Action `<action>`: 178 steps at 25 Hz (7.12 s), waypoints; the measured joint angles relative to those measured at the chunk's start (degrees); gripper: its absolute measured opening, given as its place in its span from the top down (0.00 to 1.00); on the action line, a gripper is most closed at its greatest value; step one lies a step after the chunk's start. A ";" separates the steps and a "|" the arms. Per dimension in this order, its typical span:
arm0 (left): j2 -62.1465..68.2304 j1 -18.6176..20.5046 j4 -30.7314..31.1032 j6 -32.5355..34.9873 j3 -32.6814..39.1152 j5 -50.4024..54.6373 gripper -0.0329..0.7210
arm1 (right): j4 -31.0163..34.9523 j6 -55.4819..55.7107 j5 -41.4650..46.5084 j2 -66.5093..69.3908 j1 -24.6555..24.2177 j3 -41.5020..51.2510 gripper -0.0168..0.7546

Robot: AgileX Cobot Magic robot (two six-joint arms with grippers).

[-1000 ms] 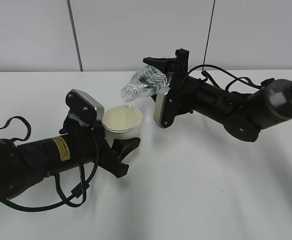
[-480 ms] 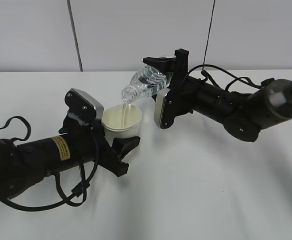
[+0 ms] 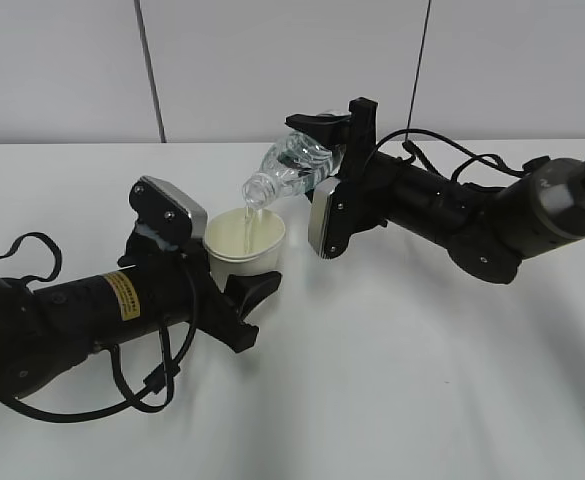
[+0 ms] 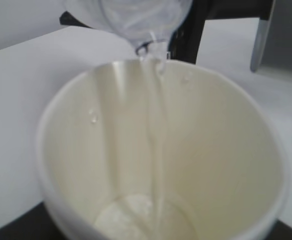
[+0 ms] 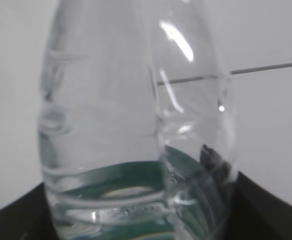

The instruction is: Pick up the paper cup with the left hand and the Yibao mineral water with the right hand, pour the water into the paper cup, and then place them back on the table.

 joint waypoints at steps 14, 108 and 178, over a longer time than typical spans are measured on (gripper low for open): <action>0.00 0.00 0.00 0.00 0.00 0.00 0.42 | 0.27 -1.49 0.00 0.00 0.00 0.00 0.34; 0.00 0.00 -1.35 0.02 0.00 0.22 0.43 | 1.77 5.87 0.22 0.00 1.67 0.00 0.34; 14.99 9.18 -23.58 6.98 -10.40 -9.17 0.43 | 18.18 74.01 6.15 -4.48 -6.45 13.09 0.34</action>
